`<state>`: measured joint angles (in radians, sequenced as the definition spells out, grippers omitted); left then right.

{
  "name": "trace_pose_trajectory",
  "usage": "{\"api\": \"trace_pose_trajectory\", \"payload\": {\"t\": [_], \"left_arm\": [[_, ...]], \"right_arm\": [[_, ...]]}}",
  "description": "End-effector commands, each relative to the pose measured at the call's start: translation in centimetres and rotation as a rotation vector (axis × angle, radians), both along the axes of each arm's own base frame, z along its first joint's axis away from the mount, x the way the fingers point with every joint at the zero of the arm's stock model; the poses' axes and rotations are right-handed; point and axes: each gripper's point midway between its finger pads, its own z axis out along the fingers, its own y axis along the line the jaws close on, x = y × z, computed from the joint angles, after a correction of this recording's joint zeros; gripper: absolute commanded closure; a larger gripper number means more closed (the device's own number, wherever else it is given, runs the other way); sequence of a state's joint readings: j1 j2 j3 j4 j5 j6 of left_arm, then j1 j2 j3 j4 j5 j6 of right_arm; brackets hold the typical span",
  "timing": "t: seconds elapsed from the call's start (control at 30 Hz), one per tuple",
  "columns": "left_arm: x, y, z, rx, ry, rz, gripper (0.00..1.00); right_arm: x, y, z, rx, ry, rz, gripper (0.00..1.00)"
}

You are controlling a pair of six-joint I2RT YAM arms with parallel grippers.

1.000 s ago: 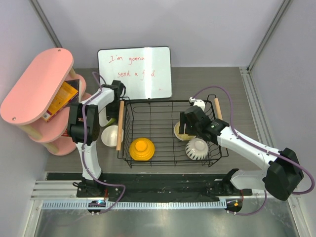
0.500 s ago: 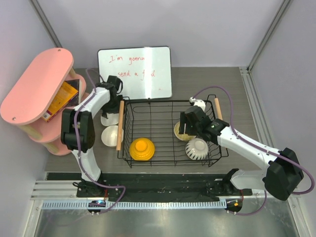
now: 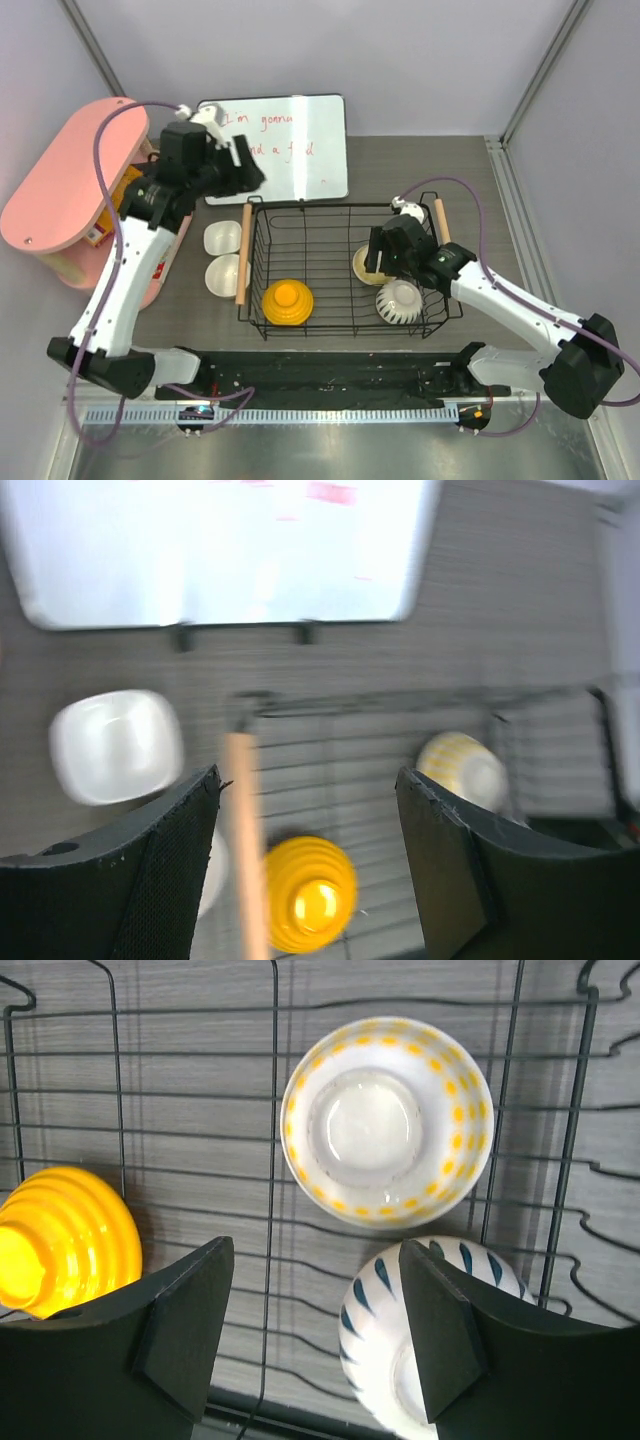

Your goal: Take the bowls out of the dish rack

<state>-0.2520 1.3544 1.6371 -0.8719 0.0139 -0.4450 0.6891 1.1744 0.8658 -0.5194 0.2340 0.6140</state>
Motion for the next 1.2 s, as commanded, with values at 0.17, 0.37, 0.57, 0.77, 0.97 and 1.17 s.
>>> {"api": "trace_pose_trajectory", "payload": {"t": [0.17, 0.37, 0.57, 0.77, 0.97, 1.17], "left_arm": [[-8.3, -16.1, -4.3, -0.151, 0.13, -0.458, 0.29], [-11.2, -16.9, -10.6, -0.024, 0.268, -0.407, 0.25], [-13.9, -15.5, -13.7, 0.025, 0.362, -0.386, 0.23], [-14.9, -14.7, -14.6, 0.061, 0.39, -0.379, 0.23], [-15.1, -14.5, -15.3, 0.013, 0.385, -0.329, 0.23], [-15.3, -14.3, -15.1, 0.018, 0.378, -0.322, 0.22]], "right_arm": [[-2.6, -1.8, 5.4, 0.111, -0.026, -0.066, 0.28], [-6.2, 0.8, 6.9, 0.252, 0.041, 0.024, 0.4], [-7.2, 6.9, 8.1, 0.206, 0.002, 0.124, 0.36], [-8.4, 9.2, 6.7, 0.216, 0.036, 0.134, 0.31], [-11.6, 11.6, 7.0, 0.212, 0.049, 0.17, 0.31], [-11.8, 12.8, 7.9, -0.002, 0.023, 0.29, 0.31]]}}
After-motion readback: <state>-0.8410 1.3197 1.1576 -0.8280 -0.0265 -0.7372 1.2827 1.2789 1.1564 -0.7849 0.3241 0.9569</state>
